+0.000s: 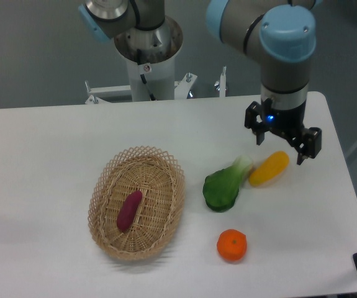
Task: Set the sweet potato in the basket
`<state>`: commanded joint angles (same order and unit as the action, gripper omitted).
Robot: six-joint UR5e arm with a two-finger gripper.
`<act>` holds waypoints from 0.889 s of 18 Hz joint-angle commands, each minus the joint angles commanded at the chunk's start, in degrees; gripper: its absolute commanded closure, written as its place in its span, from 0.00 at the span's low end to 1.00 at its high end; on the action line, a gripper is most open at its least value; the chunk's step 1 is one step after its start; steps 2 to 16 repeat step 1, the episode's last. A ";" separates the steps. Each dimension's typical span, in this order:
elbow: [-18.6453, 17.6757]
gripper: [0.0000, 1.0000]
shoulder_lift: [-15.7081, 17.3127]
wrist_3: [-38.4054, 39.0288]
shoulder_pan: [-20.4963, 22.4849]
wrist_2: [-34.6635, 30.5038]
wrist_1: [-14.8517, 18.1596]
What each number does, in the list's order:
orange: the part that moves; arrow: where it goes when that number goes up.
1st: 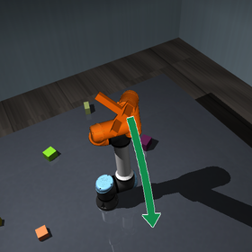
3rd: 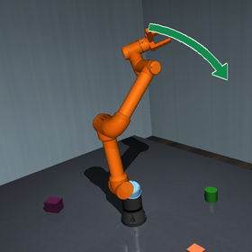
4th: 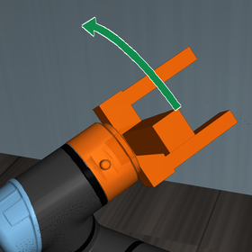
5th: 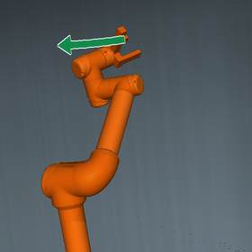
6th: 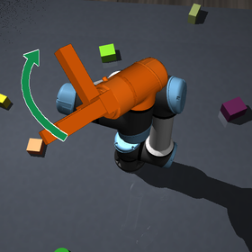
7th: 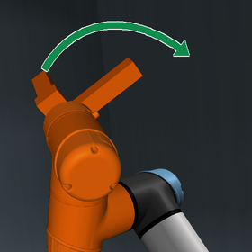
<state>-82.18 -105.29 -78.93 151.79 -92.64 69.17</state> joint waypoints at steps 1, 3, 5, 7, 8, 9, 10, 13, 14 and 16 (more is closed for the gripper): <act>0.00 0.00 0.00 0.00 0.09 0.00 0.00; 0.00 0.00 0.00 0.00 0.09 0.00 0.00; 0.00 0.00 0.00 0.00 0.09 0.00 0.00; 0.00 0.00 0.00 0.00 0.09 0.00 0.00; 0.00 0.00 0.00 0.00 0.09 0.00 0.00; 0.00 0.00 0.00 0.00 0.09 0.00 0.00; 0.00 0.00 0.00 0.00 0.09 0.00 0.00; 0.00 0.00 0.00 0.00 0.09 0.00 0.00; 0.00 0.00 0.00 0.00 0.09 0.00 0.00; 0.00 0.00 0.00 0.00 0.09 0.00 0.00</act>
